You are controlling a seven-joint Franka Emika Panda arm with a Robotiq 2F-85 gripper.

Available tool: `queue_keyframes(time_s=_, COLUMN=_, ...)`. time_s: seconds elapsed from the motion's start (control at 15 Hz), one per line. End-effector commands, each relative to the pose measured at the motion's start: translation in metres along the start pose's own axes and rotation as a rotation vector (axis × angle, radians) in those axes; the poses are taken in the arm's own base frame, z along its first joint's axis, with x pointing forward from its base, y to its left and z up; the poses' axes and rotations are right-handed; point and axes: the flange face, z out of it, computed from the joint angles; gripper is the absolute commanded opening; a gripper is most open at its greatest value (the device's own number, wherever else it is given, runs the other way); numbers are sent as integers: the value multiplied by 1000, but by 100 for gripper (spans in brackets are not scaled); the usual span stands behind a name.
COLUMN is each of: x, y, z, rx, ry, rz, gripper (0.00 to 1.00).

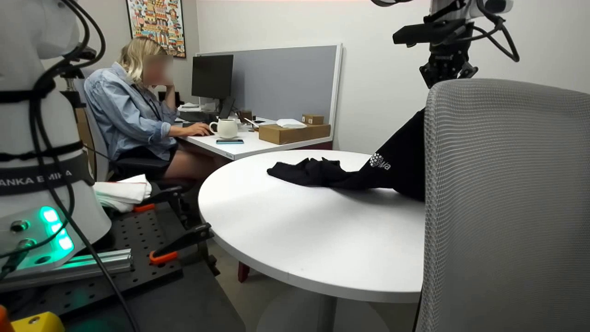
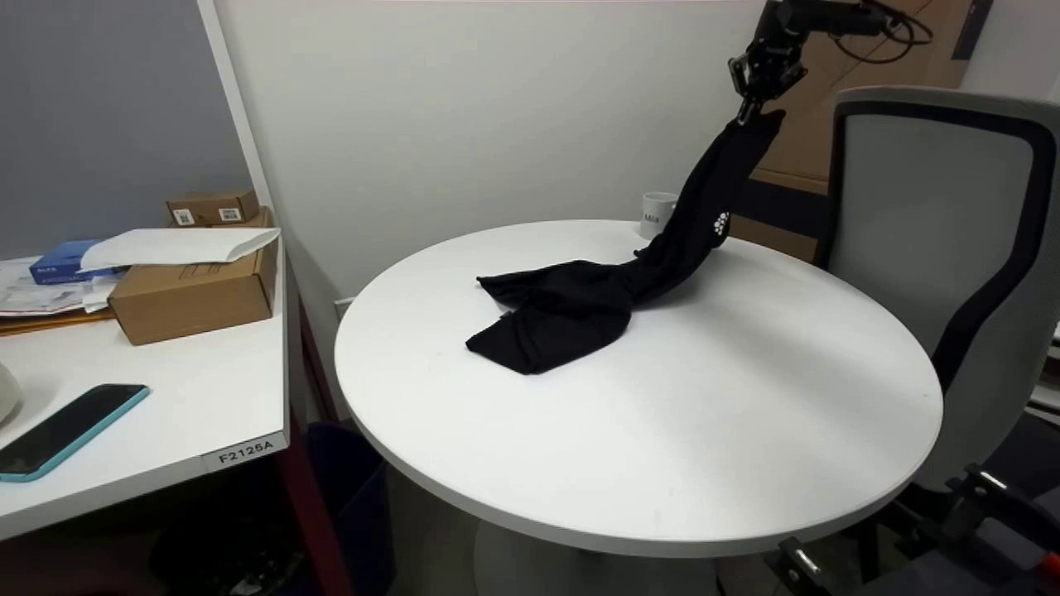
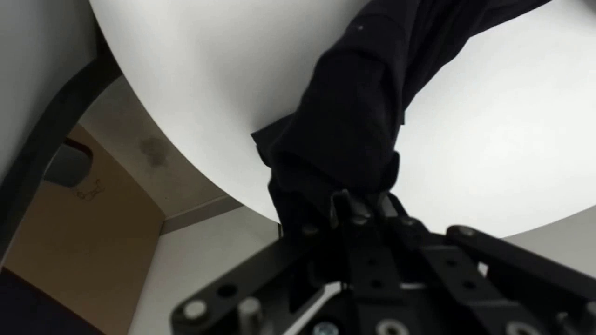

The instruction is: Fold the shirt from right to left then top to bottom

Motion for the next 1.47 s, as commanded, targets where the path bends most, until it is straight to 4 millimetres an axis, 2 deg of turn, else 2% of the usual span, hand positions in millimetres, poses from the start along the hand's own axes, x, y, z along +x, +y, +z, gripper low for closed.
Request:
queue_keyframes(time_s=0.0, x=-18, y=-8, z=-56, rx=5, ry=28, rz=-4, gripper=1)
queue_keyframes(time_s=0.47, x=-41, y=-38, z=-184, rx=-10, ry=173, rz=-27, gripper=1)
queue_keyframes(time_s=0.73, x=-59, y=-59, z=-248, rx=-5, ry=250, rz=-40, gripper=1)
queue_keyframes(time_s=1.0, x=-77, y=-80, z=-300, rx=3, ry=304, rz=-56, gripper=1)
queue_keyframes(time_s=1.2, x=-86, y=-87, z=-322, rx=13, ry=328, rz=-63, gripper=1)
queue_keyframes(time_s=1.4, x=-93, y=-84, z=-340, rx=28, ry=340, rz=-55, gripper=1)
